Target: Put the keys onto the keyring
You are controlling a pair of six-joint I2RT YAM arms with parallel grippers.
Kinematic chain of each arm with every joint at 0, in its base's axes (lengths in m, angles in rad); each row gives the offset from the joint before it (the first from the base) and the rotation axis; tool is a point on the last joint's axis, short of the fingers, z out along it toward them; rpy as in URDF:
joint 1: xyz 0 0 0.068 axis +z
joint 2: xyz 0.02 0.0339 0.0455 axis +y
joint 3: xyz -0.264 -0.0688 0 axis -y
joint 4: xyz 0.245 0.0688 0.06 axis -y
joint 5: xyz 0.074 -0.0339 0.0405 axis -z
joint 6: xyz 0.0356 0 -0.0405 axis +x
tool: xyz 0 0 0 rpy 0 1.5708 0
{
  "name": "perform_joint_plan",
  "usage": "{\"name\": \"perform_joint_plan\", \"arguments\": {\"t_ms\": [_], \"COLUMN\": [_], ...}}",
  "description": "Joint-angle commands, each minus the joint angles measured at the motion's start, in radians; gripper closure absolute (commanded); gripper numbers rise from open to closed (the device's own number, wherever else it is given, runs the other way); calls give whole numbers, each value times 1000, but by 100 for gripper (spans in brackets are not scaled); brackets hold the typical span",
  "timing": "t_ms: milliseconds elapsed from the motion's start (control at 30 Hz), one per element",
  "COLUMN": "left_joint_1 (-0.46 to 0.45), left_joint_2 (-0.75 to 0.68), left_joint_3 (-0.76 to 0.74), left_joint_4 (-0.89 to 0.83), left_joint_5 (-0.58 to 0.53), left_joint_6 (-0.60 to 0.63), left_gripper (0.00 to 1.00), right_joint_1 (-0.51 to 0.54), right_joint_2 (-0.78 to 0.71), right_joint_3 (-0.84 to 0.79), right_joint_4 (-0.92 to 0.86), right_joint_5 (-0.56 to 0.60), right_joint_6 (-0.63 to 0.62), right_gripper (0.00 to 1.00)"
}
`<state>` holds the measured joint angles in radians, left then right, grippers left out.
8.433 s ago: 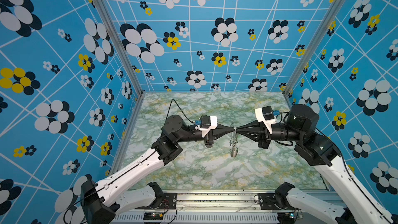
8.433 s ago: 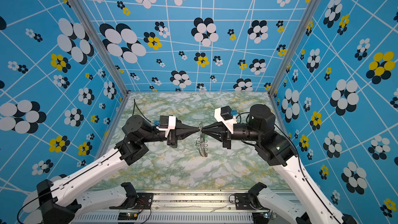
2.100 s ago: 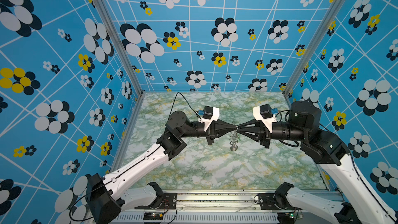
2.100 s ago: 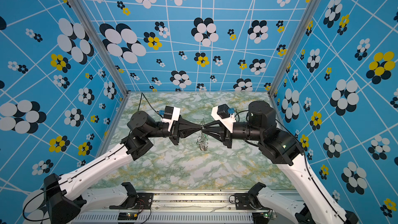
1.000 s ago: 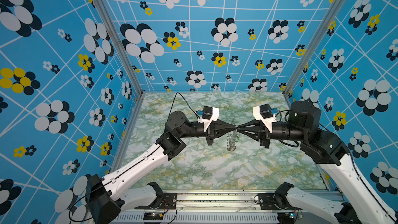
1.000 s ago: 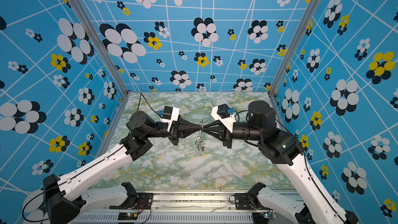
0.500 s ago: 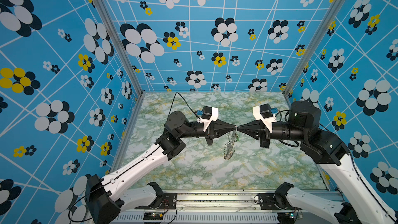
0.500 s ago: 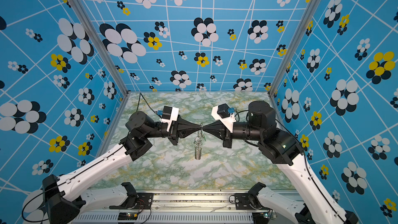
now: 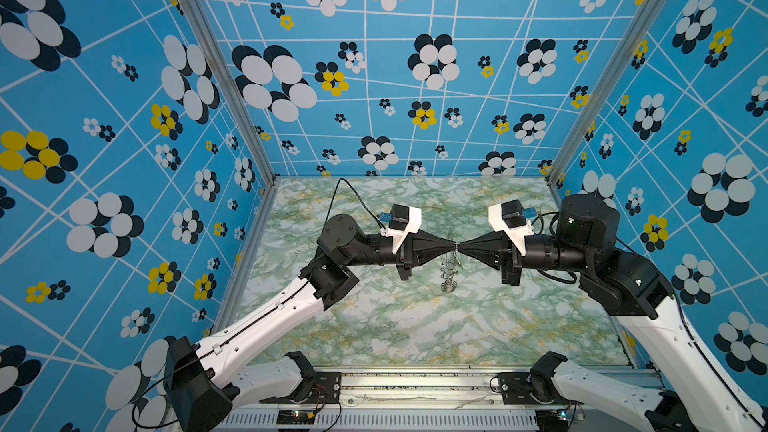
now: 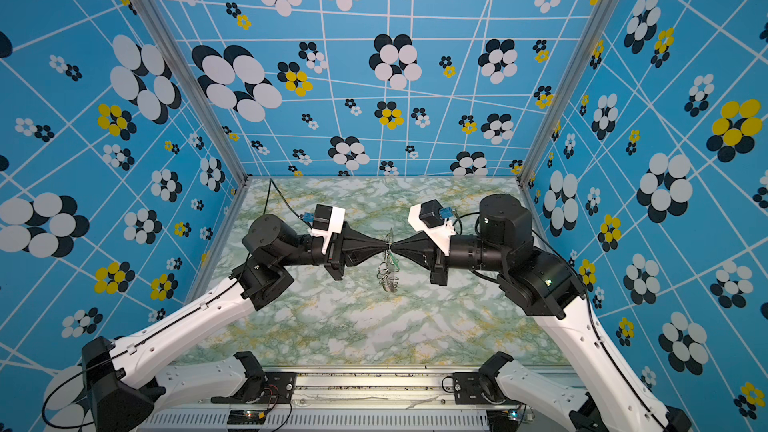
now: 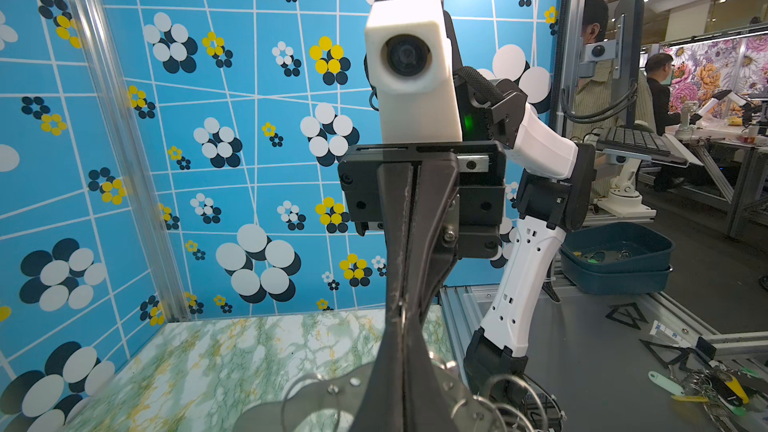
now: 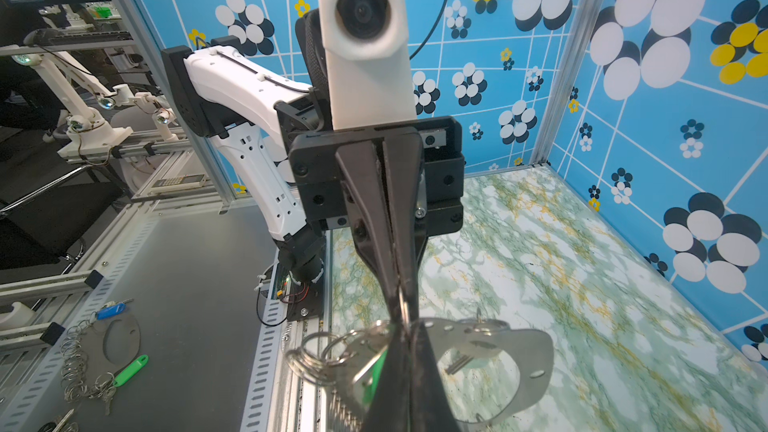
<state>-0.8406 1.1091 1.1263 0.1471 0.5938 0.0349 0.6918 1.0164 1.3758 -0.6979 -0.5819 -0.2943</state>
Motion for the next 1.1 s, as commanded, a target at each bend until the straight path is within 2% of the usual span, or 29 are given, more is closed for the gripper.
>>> {"name": "perform_joint_plan", "arguments": {"t_ms": [0,200,567,700,933,1067], "left_joint_1": [12,17,41,48,56,58], "left_joint_2": [-11,37,51,49,47,54], "left_joint_3": [-37,-64,-72,-78,-95,-97], "left_joint_4": [222,369,390,414,452,458], "left_joint_5": [-38,6,86,106,131,153], "left_joint_6": [-66,-152,-183,-191,-207,-212], "left_gripper": [100,100,100,100,100,100], "right_joint_1": [16,45,46,46,46,44], "right_joint_2": [-7,9,-30,-42,-68,-76], "right_joint_3": [-37,-70,-31,-6,47,76], "right_joint_4": [45,130,47,-1,-94,-123], "right_joint_5": [-52,-70,49,74,112,118], "right_joint_6": [36,83,34,20,-9,-35], "right_gripper": [100,100,97,90,64,59]}}
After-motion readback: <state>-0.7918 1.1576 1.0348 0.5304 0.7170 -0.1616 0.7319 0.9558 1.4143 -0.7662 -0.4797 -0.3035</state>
